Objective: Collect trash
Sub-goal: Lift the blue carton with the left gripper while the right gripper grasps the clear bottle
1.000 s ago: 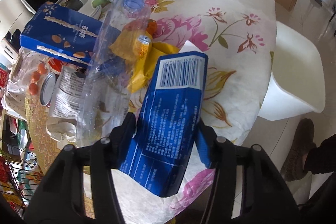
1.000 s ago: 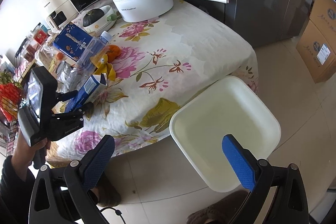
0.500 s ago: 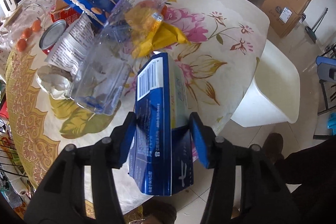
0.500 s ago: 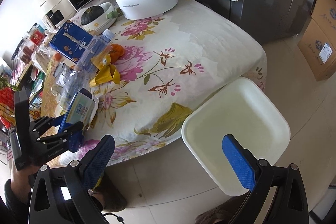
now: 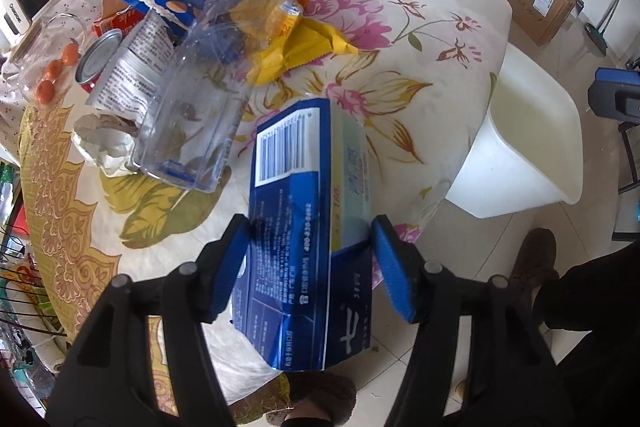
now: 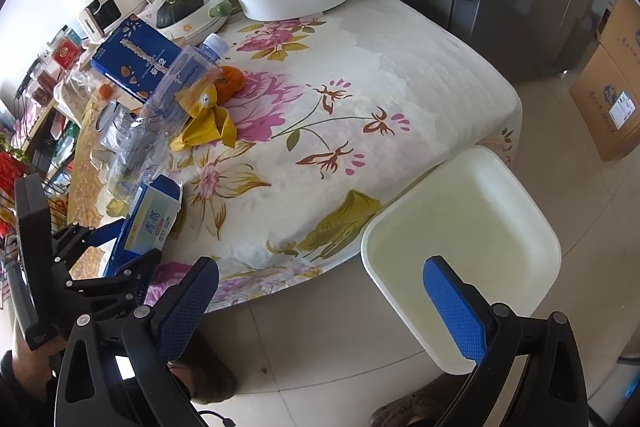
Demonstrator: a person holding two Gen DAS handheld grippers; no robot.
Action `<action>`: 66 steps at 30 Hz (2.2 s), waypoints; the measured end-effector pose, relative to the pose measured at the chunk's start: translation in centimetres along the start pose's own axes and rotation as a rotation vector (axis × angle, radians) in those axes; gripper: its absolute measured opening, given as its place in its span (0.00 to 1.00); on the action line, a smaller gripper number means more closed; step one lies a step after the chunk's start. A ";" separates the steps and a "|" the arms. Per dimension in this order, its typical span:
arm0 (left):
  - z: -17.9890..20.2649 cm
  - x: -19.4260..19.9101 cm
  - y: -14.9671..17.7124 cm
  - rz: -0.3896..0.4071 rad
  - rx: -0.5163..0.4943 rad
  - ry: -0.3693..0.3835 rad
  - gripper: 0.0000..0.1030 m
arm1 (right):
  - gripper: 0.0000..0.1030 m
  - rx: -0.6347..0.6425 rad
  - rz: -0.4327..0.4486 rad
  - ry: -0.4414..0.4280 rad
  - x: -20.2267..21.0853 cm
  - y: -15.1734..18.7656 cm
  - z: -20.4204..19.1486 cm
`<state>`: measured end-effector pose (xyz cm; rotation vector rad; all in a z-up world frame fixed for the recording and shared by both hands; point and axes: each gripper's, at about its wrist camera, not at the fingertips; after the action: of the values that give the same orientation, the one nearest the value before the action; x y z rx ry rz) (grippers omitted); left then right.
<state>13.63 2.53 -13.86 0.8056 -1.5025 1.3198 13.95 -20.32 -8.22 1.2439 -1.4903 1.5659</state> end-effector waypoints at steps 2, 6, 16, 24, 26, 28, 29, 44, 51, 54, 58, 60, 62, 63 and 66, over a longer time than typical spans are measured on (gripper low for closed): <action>0.1 -0.2 0.1 0.000 -0.010 -0.010 0.65 | 1.00 -0.005 -0.003 -0.001 -0.1 -0.1 -0.1; 0.8 -0.6 0.6 -0.009 -0.052 -0.052 0.68 | 1.00 -0.017 -0.005 -0.007 -0.3 -0.1 -0.1; -0.9 -1.5 1.5 -0.068 -0.008 -0.014 0.43 | 1.00 -0.004 -0.001 -0.013 -0.2 0.0 -0.7; -4.2 3.6 1.6 0.084 0.105 0.070 0.39 | 1.00 -0.005 0.006 -0.025 -0.2 -0.5 -1.5; -5.4 5.0 1.8 0.121 0.136 0.066 0.39 | 1.00 -0.003 0.013 -0.031 -0.4 -1.1 -2.2; -6.4 6.2 2.2 0.155 0.168 0.054 0.39 | 1.00 -0.001 0.018 -0.038 -0.7 -1.6 -3.2; -7.0 6.5 2.4 0.164 0.186 0.055 0.39 | 1.00 0.000 0.021 -0.042 -0.9 -2.0 -3.8; -13.6 8.4 4.4 0.221 0.309 -0.038 0.40 | 0.99 -0.136 0.079 -0.292 -8.4 -8.6 -13.1; -16.1 8.0 5.0 0.204 0.351 -0.034 0.40 | 0.96 -0.235 0.088 -0.350 -12.0 -10.5 -14.1; -16.6 7.6 5.1 0.191 0.365 -0.028 0.40 | 0.91 -0.297 0.090 -0.372 -13.5 -11.1 -13.5; -16.6 7.3 5.2 0.178 0.361 -0.027 0.41 | 0.81 -0.366 0.100 -0.478 -15.1 -11.3 -12.6; -16.5 7.2 5.2 0.173 0.359 -0.027 0.41 | 0.61 -0.381 0.102 -0.542 -15.4 -11.3 -12.4; -16.3 7.1 5.1 0.170 0.357 -0.028 0.41 | 0.61 -0.345 0.094 -0.513 -15.0 -11.3 -12.8; -16.2 7.1 5.0 0.169 0.355 -0.029 0.41 | 0.61 -0.310 0.100 -0.481 -14.4 -11.3 -13.0; -15.8 7.1 4.8 0.170 0.350 -0.027 0.41 | 0.60 -0.242 0.112 -0.447 -12.9 -11.0 -13.4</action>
<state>10.44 19.60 -9.34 0.9331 -1.4039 1.7362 25.79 -3.56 -14.81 1.4465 -1.9931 1.1723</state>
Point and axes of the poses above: each gripper's, at about its wrist camera, not at the fingertips, and x roughly against the way its jaws point, z to its right, y to its underside, and after that the axes turned 11 degrees about x, right-handed
